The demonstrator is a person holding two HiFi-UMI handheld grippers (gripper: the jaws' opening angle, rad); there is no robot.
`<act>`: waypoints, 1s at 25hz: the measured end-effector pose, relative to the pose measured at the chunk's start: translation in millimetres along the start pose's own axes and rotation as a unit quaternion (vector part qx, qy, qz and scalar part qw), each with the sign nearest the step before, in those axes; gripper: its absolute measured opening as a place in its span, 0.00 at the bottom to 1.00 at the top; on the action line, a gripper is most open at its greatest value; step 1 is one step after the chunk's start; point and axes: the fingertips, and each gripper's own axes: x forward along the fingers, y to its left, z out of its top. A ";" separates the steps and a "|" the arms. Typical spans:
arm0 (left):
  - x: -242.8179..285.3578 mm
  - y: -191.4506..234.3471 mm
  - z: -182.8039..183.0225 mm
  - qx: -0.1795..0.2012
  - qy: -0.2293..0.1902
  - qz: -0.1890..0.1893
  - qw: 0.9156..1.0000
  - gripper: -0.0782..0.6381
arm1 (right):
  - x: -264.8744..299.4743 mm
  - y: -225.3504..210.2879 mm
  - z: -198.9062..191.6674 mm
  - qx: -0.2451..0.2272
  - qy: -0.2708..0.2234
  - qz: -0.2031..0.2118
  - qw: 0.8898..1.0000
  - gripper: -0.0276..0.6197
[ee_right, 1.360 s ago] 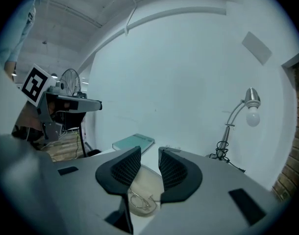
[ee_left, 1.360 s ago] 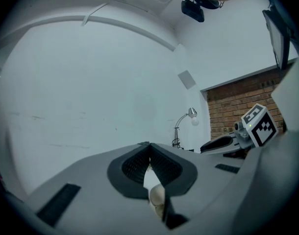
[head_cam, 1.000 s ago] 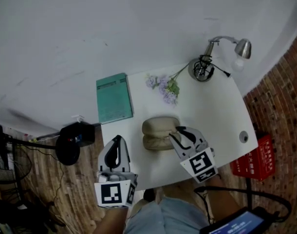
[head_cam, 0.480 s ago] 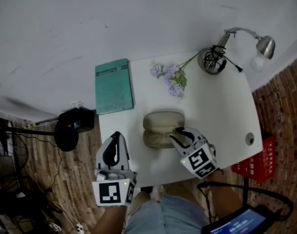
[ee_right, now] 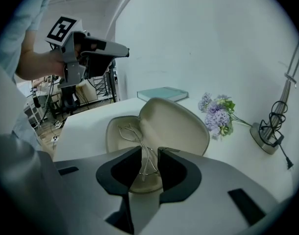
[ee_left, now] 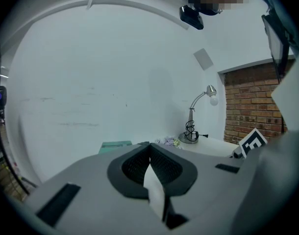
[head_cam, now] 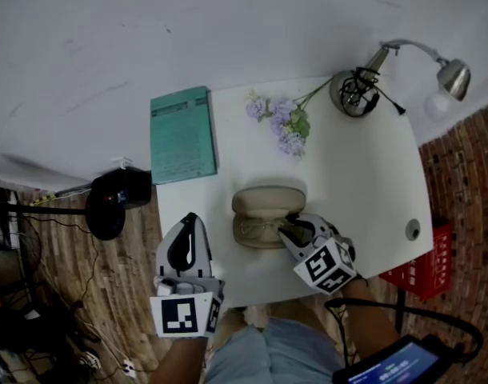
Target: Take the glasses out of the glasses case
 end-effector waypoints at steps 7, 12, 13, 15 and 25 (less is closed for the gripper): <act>3.9 4.1 -4.0 -0.002 0.005 0.004 1.000 0.12 | 7.8 1.7 -5.7 -0.019 0.019 0.007 1.000 0.19; 4.5 6.2 -4.6 -0.003 0.005 0.004 1.000 0.12 | 9.8 2.8 -7.7 -0.037 0.041 0.014 0.998 0.17; 4.2 6.5 -4.5 -0.002 0.005 0.004 1.000 0.12 | 10.2 3.9 -8.0 -0.044 0.047 0.015 0.998 0.16; 3.4 6.9 -3.4 -0.002 0.004 0.004 1.000 0.12 | 10.3 5.8 -8.2 -0.054 0.053 0.016 0.997 0.15; -1.8 6.4 3.7 0.004 -0.002 0.002 1.000 0.12 | 6.6 7.8 -2.8 -0.064 0.040 -0.003 0.997 0.11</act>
